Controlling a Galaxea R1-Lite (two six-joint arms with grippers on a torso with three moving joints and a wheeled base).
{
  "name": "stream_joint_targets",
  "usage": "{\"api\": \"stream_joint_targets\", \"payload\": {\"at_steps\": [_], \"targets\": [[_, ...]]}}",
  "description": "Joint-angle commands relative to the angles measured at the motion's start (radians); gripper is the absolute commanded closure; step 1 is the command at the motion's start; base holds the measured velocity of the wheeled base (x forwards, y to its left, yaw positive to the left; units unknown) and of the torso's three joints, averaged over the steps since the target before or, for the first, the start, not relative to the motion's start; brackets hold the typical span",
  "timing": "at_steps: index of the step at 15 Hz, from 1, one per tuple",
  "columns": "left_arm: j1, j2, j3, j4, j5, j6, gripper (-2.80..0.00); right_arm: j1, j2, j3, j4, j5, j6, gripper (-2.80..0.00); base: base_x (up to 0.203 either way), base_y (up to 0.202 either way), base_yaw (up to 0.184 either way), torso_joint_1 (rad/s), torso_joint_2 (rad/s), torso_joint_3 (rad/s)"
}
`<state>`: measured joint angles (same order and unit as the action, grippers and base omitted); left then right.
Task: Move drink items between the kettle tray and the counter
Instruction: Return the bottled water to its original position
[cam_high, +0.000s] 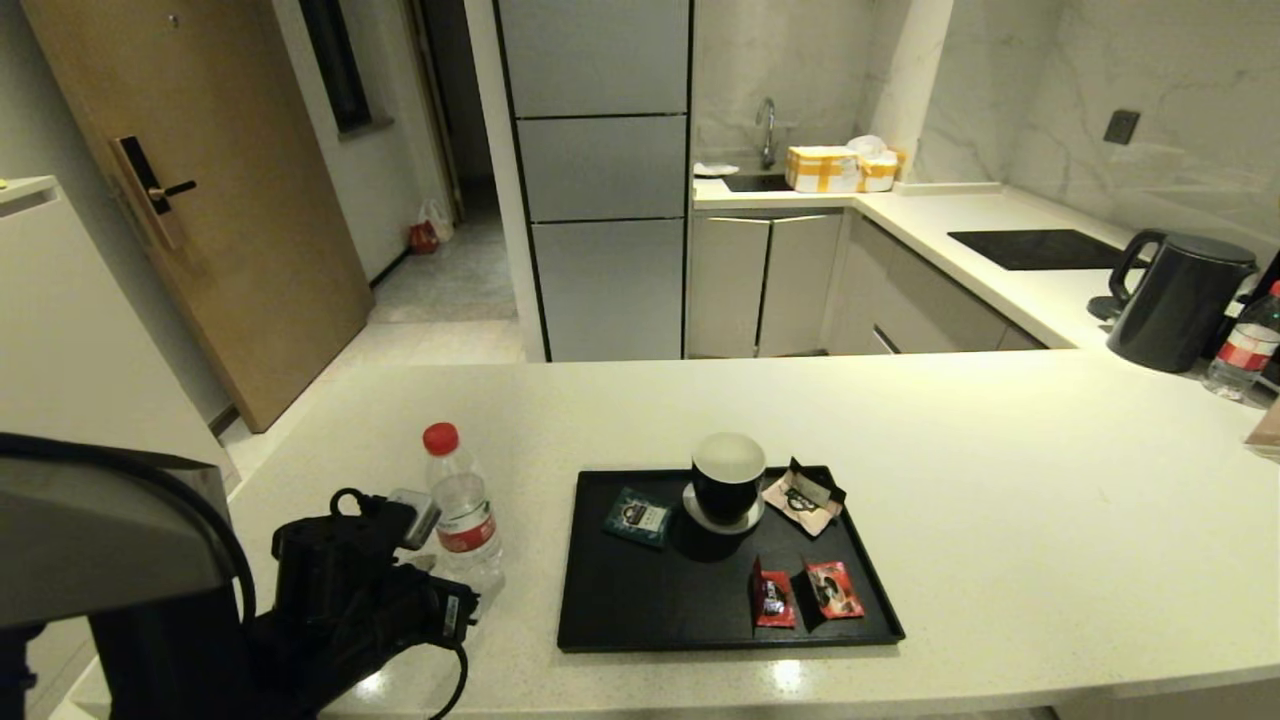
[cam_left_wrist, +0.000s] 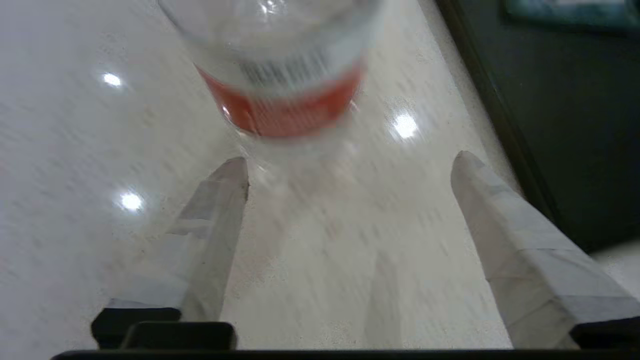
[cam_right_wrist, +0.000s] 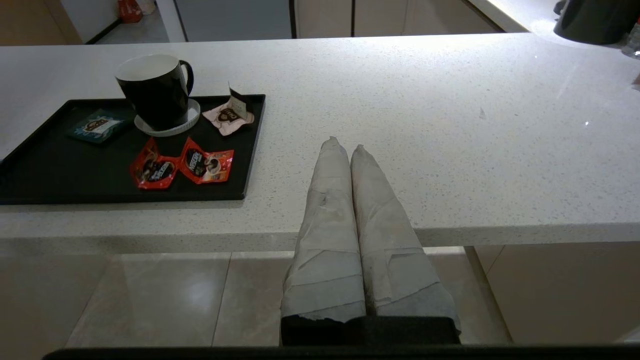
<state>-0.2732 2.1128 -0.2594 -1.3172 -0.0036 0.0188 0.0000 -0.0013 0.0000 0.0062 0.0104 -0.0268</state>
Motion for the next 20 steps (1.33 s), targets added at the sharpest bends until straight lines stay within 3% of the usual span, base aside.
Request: {"api": "stream_joint_targets", "payload": {"at_steps": [1,4,10,11,12,16,20], "targets": [[0.0,0.025,-0.054,-0.005,0.054,0.001,-2.8,0.0,0.001,0.002,0.0,0.0,-0.001,0.0,0.0,0.0,0.0,-0.013,0.03,0.014],[0.001,0.061,-0.156,0.003,0.112,0.008,-2.8,0.0,0.001,0.002,0.0,0.0,-0.001,0.0,0.0,0.0,0.0,0.0,0.0,0.0],[-0.009,0.106,-0.229,0.041,0.159,0.066,-2.8,0.002,0.001,0.002,0.0,0.0,-0.001,0.0,0.0,0.0,0.0,0.0,0.0,0.0],[-0.009,0.107,-0.23,0.041,0.162,0.066,-0.34,0.0,0.001,0.0,0.0,0.0,-0.001,0.0,0.0,0.0,0.0,0.0,0.0,0.0],[-0.009,0.103,-0.231,0.047,0.162,0.067,0.0,0.0,0.001,0.002,0.0,0.0,-0.001,0.0,0.0,0.0,0.0,0.0,0.0,0.0],[-0.034,0.062,-0.216,0.061,0.162,0.067,0.0,0.0,0.001,0.002,0.0,0.0,-0.001,0.0,0.0,0.0,0.0,0.0,0.0,0.0],[-0.083,-0.05,-0.215,0.174,0.159,0.044,0.0,0.0,0.001,0.002,0.0,0.0,-0.001,0.0,0.0,0.0,0.0,0.0,0.0,0.0]]}}
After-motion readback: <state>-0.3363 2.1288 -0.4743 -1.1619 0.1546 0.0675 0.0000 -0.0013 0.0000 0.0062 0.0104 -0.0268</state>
